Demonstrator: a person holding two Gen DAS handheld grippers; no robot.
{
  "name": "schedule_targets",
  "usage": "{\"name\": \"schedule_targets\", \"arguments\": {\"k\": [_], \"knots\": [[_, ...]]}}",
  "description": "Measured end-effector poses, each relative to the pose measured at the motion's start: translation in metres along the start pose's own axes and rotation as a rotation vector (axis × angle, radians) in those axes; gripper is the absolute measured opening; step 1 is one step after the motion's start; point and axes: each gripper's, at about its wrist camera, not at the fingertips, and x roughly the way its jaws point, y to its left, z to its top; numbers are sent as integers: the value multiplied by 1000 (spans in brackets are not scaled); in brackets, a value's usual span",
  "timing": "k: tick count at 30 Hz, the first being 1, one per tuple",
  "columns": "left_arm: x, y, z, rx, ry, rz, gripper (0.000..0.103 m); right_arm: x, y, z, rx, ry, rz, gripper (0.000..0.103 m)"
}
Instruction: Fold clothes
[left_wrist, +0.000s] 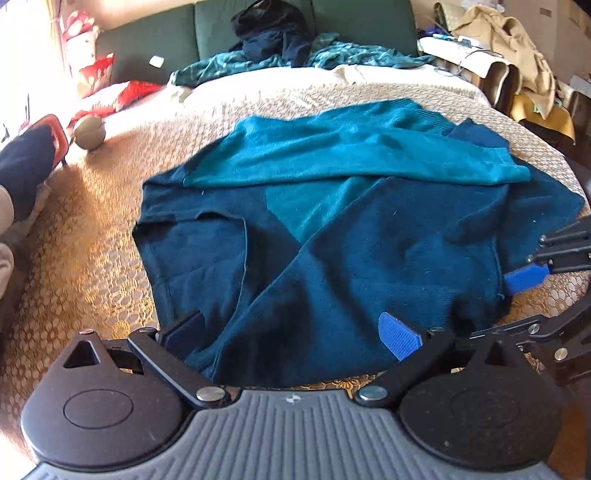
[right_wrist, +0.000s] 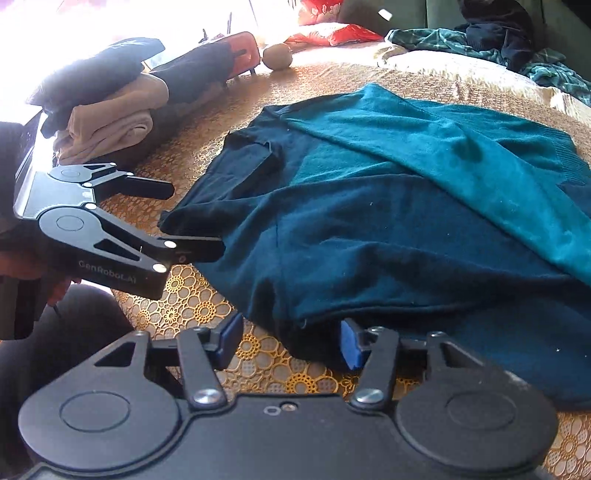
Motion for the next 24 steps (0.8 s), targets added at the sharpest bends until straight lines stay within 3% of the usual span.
{"name": "schedule_targets", "arguments": {"k": [1,3,7,19,24], "knots": [[2,2,0,-20,9,4,81,2,1,0,-4,3,-1,103],[7,5,0,-55,29,5,70,4,3,-1,-9,10,-3,103],[14,10,-4,-70,55,4,62,4,-3,-2,15,23,-1,103],[19,20,-4,-108,63,7,55,-25,-14,-12,47,-3,30,103],[17,20,-1,-116,79,4,56,-17,-17,-17,67,33,33,103]]}}
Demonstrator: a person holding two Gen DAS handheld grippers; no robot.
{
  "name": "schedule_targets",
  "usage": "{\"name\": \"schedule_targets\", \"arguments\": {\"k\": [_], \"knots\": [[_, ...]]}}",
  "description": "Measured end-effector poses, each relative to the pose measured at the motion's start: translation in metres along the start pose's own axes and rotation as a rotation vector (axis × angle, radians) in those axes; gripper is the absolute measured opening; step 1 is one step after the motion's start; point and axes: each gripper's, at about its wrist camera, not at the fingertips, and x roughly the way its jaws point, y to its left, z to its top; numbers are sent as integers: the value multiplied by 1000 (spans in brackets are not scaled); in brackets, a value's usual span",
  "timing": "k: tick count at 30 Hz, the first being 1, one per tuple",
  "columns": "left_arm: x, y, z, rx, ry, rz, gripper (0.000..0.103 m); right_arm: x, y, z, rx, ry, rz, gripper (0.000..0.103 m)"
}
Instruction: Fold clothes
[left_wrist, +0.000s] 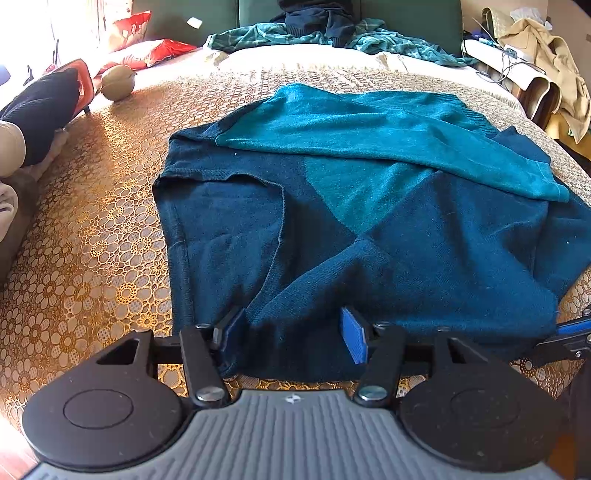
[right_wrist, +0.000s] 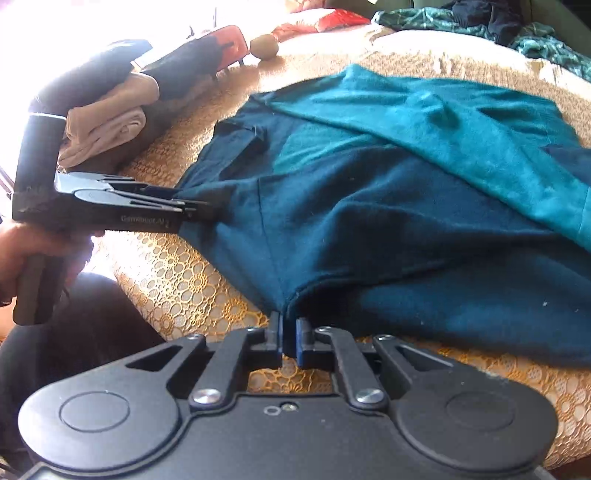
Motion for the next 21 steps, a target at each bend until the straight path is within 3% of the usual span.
{"name": "schedule_targets", "arguments": {"k": [6,11,13,17,21], "knots": [[-21,0,-1,-64,-1,-79,63,-16,5,1,-27,-45,15,103],[-43,-14,-14,-55,-25,-168,70,-18,-6,8,78,-57,114,103],[-46,-20,-18,-42,-21,-198,71,-10,-8,9,96,-40,107,103],[-47,-31,-25,41,-10,-117,71,5,-14,8,167,-1,112,103],[-43,-16,-26,-11,29,-154,71,5,-16,7,194,-19,142,103]]}}
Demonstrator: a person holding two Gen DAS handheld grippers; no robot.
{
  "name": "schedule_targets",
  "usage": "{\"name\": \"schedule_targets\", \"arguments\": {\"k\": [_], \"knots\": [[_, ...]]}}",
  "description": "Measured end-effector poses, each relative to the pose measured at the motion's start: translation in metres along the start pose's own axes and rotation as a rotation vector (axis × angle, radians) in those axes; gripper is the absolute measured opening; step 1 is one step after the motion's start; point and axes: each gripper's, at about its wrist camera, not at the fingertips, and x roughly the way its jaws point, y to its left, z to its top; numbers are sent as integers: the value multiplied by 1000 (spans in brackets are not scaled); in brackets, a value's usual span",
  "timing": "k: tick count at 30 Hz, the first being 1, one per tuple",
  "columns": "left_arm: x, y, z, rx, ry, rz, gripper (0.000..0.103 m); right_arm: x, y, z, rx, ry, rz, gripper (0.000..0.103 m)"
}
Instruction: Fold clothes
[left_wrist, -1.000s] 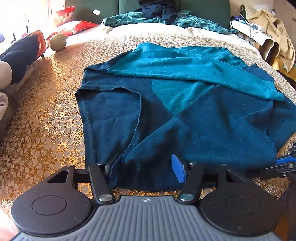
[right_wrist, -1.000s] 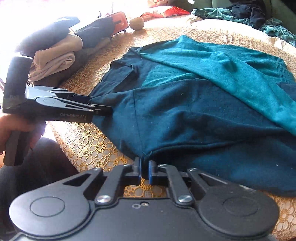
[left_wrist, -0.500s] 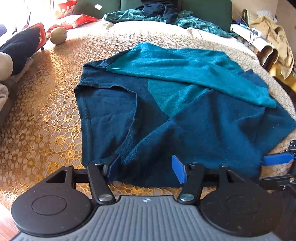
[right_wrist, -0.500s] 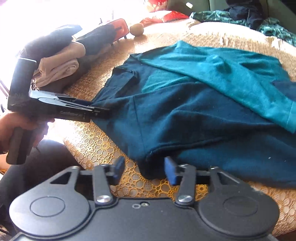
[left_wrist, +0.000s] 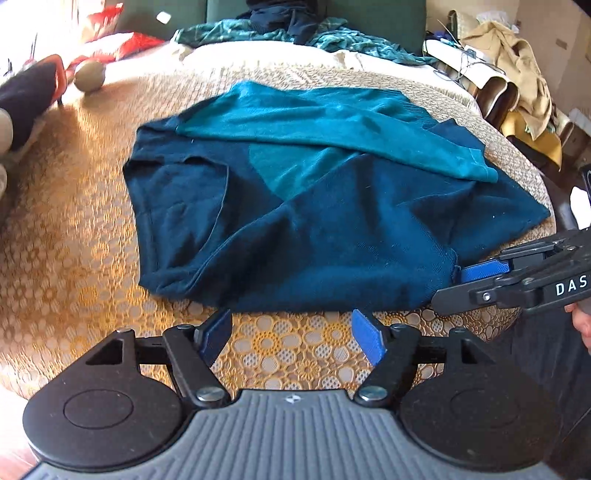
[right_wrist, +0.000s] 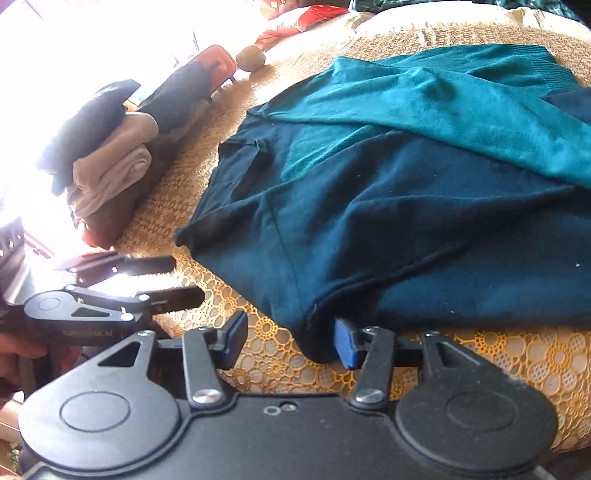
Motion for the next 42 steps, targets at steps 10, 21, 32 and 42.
{"name": "schedule_targets", "arguments": {"k": [10,21,32,42], "knots": [[9,-14,-3,52,2,-27,71,12,-3,5,45,32,0,103],[7,-33,-9,131,-66,23,71,0,-17,19,182,-7,87,103],[28,-71,-4,579,-177,106,71,-11,-16,41,246,-10,139,103],[38,-92,0,817,-262,56,47,-11,-16,56,249,-16,154,103]]}}
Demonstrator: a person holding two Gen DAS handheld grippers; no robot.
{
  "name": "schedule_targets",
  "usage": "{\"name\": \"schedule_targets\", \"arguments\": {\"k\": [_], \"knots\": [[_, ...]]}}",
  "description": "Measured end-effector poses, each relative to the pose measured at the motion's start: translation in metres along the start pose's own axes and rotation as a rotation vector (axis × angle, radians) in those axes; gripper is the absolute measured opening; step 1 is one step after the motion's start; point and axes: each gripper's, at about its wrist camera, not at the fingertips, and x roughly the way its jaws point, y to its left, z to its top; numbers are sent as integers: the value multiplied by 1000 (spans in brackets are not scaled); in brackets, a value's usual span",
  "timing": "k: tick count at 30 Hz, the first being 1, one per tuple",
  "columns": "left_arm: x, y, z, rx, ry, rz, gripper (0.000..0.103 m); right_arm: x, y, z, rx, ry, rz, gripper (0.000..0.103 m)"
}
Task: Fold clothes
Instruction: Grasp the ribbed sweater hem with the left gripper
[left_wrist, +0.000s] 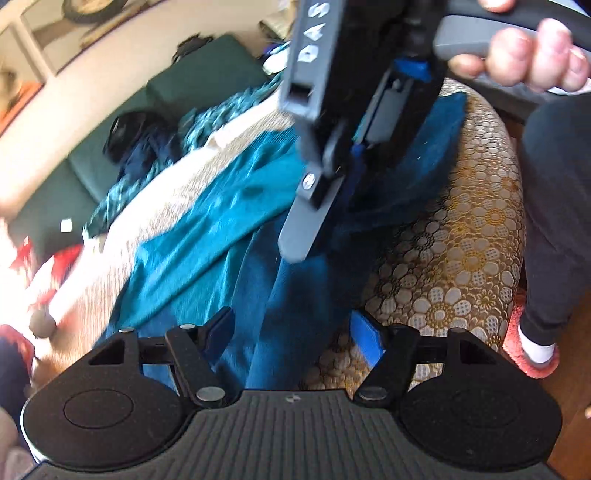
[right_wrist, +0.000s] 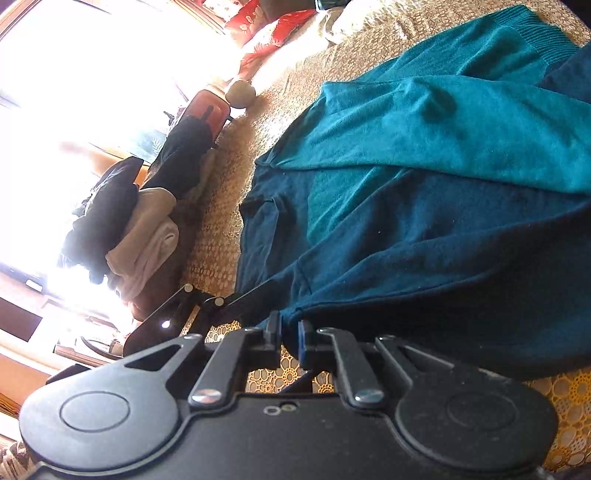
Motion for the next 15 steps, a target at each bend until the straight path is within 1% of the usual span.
{"name": "schedule_targets", "arguments": {"k": [1,3,5,6,7,8,12,15], "knots": [[3,-1,1,2,6,-10,31,0,0,0,0,2,0,103],[9,-3,2,2,21,-29,29,0,-2,0,4,6,2,103],[10,-2,2,-28,19,-41,19,1,-3,-1,5,7,-2,103],[11,1,2,-63,19,-47,11,1,-3,-1,7,8,-2,103],[12,5,3,-101,18,-53,8,1,-4,-1,8,8,-2,103],[11,9,3,-145,16,-58,8,2,-4,-1,7,7,-4,103],[7,22,4,-251,-1,-57,7,-2,-4,-4,-5,2,-20,103],[6,32,8,-320,1,-58,7,-16,-4,-12,-68,-8,-65,103]]}}
